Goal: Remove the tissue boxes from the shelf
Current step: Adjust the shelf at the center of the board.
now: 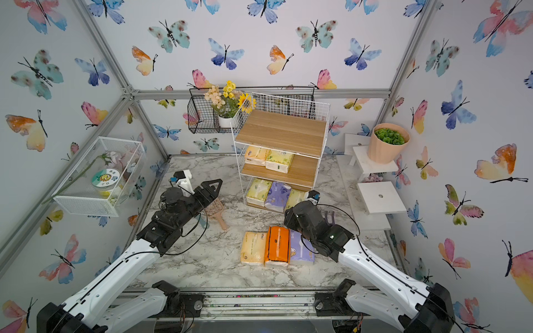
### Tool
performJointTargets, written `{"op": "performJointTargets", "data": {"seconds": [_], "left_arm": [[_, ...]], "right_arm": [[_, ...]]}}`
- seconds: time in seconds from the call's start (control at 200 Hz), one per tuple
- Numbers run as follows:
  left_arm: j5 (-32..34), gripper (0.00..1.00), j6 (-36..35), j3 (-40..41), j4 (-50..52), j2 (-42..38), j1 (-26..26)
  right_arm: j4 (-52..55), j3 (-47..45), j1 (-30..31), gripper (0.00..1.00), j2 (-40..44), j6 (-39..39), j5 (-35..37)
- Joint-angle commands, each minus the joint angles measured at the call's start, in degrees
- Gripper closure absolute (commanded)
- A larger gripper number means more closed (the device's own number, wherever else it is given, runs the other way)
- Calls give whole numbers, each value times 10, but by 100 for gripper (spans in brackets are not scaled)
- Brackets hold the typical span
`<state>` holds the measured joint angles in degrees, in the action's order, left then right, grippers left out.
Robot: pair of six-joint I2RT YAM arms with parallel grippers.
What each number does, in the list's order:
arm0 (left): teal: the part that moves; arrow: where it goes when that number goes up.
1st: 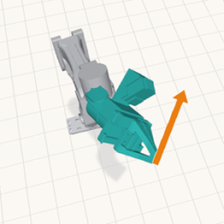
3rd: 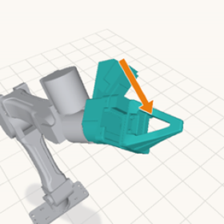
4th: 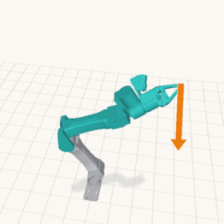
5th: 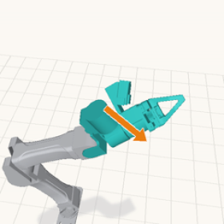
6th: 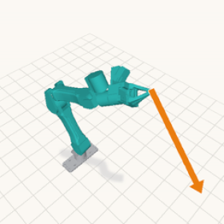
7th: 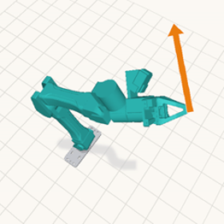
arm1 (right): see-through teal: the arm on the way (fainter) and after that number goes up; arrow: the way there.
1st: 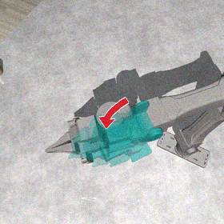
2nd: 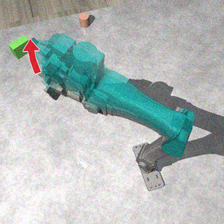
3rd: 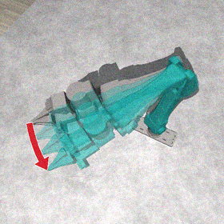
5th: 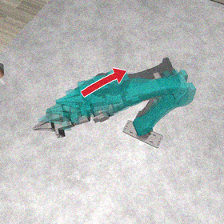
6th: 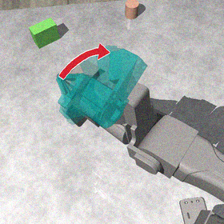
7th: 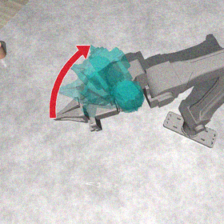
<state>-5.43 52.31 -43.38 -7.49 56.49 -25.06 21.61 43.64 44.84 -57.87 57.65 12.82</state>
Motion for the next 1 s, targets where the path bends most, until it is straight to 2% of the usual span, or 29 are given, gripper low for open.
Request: {"op": "performJointTargets", "data": {"seconds": [0.0,0.125,0.215,0.315,0.42,0.611,0.991], "left_arm": [[-37,36,3,7,-8,2,5],[-40,36,17,20,-14,-3,8],[-44,35,24,29,-20,-9,11],[-45,35,29,34,-21,-14,13],[-50,36,30,36,-21,-15,16],[-55,36,31,34,-13,-22,20],[-55,36,46,47,-11,-37,22]], "right_arm": [[-20,-38,-29,46,14,48,-64],[-87,-107,-129,46,52,70,-173],[-110,-119,-200,46,64,39,-237],[-132,-116,-250,46,41,2,-313],[-176,-113,-277,46,4,-9,-378],[-217,-100,-315,46,-34,-7,-407],[-265,-56,-388,54,-110,-11,-462]]}}
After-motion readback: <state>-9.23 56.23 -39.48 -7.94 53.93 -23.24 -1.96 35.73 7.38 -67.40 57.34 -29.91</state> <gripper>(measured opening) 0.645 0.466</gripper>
